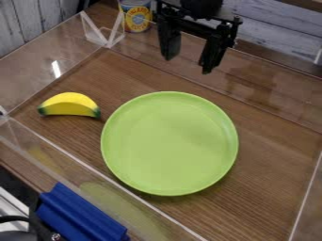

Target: Put the banana on top of the green plate

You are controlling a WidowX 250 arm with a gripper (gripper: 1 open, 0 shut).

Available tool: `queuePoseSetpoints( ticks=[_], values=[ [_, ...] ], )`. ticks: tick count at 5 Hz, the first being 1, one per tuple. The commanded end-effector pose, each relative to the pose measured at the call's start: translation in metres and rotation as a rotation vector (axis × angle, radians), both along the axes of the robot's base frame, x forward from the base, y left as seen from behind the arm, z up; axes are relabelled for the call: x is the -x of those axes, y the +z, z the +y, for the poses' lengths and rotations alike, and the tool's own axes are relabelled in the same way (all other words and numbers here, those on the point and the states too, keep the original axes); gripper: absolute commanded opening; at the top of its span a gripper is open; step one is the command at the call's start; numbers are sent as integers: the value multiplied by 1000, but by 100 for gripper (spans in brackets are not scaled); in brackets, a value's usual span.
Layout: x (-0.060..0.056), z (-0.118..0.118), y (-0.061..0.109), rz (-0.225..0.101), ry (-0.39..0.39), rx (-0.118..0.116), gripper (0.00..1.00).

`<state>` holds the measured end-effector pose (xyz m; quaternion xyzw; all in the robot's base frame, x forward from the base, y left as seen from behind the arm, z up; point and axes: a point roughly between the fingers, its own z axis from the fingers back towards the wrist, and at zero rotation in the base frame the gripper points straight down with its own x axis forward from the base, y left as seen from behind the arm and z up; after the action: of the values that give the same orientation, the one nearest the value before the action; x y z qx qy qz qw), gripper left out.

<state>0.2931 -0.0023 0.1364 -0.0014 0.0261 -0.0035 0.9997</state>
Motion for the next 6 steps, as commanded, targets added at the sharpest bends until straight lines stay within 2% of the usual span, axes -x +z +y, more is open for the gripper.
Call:
queuePoseSetpoints(
  ticks=[1,2,3,4,5,6],
  values=[
    [8,8,-5,20,-91,-2,100],
    [21,30,-5,21,-253,-4,100],
    [33,62,-4,5,-431,-10,100],
    [43,95,-4,10,-569,-20,100],
    [49,120,-8,20,-673,-37,100],
    [55,133,-16,17,-701,-40,100]
  ],
)
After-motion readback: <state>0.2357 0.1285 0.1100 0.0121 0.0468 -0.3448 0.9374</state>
